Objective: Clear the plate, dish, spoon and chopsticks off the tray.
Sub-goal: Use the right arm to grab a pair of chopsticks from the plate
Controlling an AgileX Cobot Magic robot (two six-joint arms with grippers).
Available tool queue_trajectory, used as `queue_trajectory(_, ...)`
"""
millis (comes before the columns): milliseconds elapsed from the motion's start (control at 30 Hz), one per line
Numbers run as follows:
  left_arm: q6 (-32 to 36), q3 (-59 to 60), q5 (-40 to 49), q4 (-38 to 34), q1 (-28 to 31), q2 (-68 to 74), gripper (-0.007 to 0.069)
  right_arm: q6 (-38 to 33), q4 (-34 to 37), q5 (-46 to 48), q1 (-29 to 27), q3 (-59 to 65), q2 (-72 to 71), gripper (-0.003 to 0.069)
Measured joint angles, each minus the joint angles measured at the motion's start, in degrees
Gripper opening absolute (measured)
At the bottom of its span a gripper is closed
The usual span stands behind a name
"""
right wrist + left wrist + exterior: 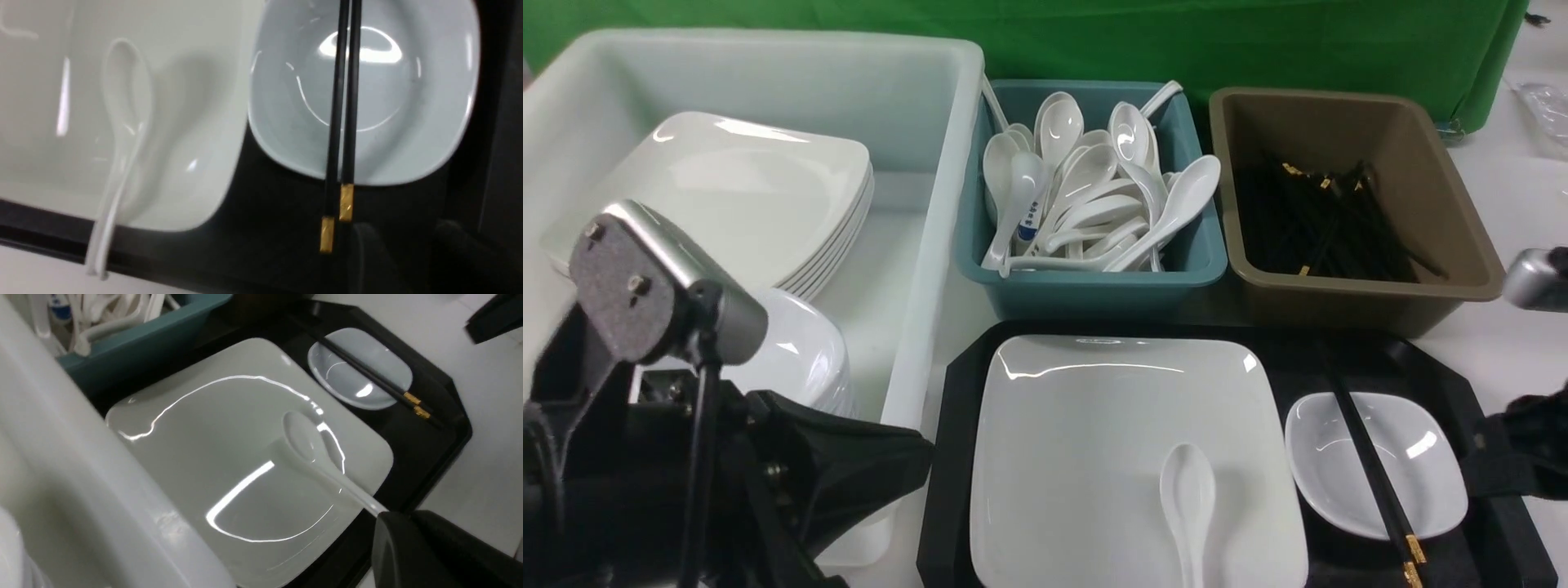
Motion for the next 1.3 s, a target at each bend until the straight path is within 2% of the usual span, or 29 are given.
queue_trajectory(67, 1.75, 0.0, 0.0, -0.77, 0.0, -0.54, 0.0017, -0.07, -0.2, -1.7, 2.21, -1.25, 4.88, 0.0274)
queue_trajectory(167, 2.81, -0.05, 0.0, -1.33, 0.0, -0.93, 0.0017, 0.32, -1.67, -6.36, 6.36, -2.79, 11.46, 0.0383)
queue_trajectory(200, 2.82, -0.05, 0.0, -1.33, 0.0, -0.93, 0.0017, 0.48, -1.87, -6.6, 6.36, -2.79, 11.8, 0.0389)
queue_trajectory(233, 3.26, -0.05, 0.0, -1.38, 0.0, -0.93, 0.0017, 1.67, -3.54, -8.09, 7.26, -3.46, 14.54, 0.0435)
queue_trajectory(267, 3.45, -0.05, 0.0, -1.38, 0.0, -0.93, 0.0017, 2.32, -4.82, -8.67, 7.35, -3.75, 15.58, 0.0446)
queue_trajectory(467, 3.44, -0.05, 0.0, -1.38, 0.0, -0.93, 0.0017, 6.62, -10.25, -11.78, 7.35, -4.37, 20.21, 0.0458)
queue_trajectory(733, 3.63, -0.05, 0.0, -1.38, 0.0, -0.93, 0.0017, 7.41, -9.54, -15.32, 7.35, -4.41, 25.74, 0.046)
queue_trajectory(800, 3.65, -0.05, 0.0, -1.38, 0.0, -0.93, 0.0017, 7.41, -9.36, -15.57, 7.48, -4.63, 26.12, 0.0447)
queue_trajectory(900, 3.7, -0.05, 0.0, -1.38, 0.0, -0.93, 0.0017, 7.24, -9.36, -15.63, 7.54, -4.63, 26.18, 0.0392)
queue_trajectory(933, 3.7, -0.05, 0.0, -1.38, 0.0, -0.93, 0.0017, 7.06, -9.41, -15.57, 7.54, -4.63, 26.18, 0.0314)
queue_trajectory(1067, 3.7, -0.05, 0.0, -1.38, 0.0, -0.93, 0.0017, 4.42, -9.36, -13.96, 7.54, -4.63, 25.6, 0.0122)
queue_trajectory(1300, 3.86, -0.05, -0.73, -1.49, 0.0, -0.93, 0.0017, 0.28, -8.75, -5.14, 8.95, -6.33, 16.45, 0.0125)
